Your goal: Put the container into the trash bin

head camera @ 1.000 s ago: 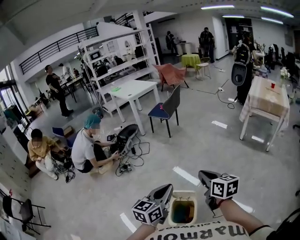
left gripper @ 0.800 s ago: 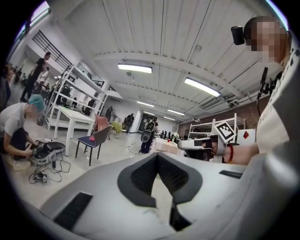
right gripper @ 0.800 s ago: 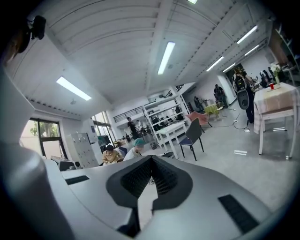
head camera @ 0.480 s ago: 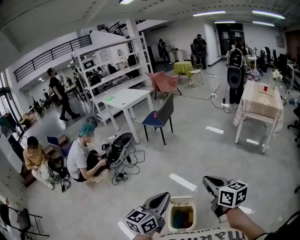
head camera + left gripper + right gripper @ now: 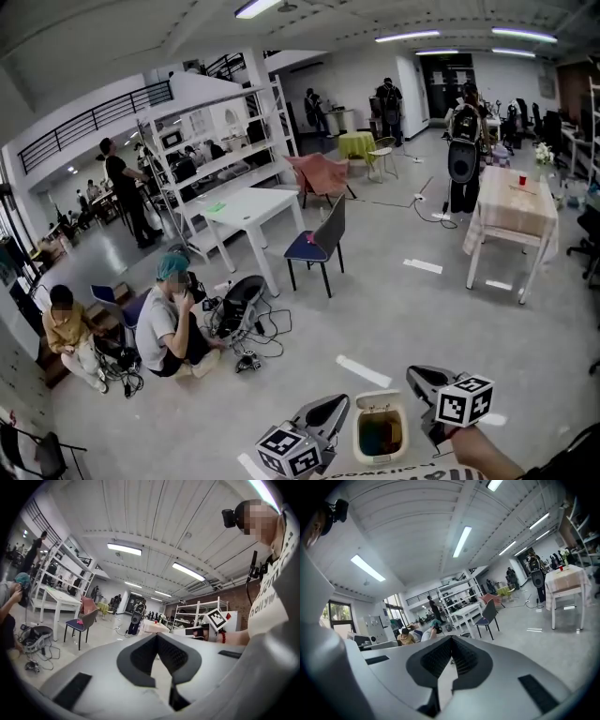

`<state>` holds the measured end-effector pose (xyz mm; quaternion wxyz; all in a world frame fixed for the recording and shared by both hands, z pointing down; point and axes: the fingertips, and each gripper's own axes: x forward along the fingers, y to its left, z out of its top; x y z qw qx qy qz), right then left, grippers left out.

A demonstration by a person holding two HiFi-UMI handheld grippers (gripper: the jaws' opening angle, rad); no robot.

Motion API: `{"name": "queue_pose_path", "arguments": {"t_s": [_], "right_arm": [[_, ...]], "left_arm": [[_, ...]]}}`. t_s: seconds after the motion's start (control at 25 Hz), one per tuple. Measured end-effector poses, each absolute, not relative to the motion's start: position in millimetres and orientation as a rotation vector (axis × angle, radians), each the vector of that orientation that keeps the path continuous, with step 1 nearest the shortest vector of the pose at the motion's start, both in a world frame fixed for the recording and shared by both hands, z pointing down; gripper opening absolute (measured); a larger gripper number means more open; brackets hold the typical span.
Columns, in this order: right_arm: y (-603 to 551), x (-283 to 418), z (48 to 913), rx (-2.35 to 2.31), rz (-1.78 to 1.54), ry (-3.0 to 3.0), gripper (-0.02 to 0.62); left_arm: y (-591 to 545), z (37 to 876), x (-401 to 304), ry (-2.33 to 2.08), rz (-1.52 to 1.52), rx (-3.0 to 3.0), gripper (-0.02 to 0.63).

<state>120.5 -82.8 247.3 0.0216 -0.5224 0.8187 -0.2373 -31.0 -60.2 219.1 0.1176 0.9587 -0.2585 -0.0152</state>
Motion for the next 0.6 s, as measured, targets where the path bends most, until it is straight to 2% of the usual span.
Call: {"name": "queue_pose_path", "arguments": {"t_s": [0.6], "right_arm": [[-16.1,61.0,254.2,-1.774,-0.705,2.431,0.002]], "left_arm": [[-16.0,218.8,-99.3,-0.609,-0.058,2.859,-0.009]]}}
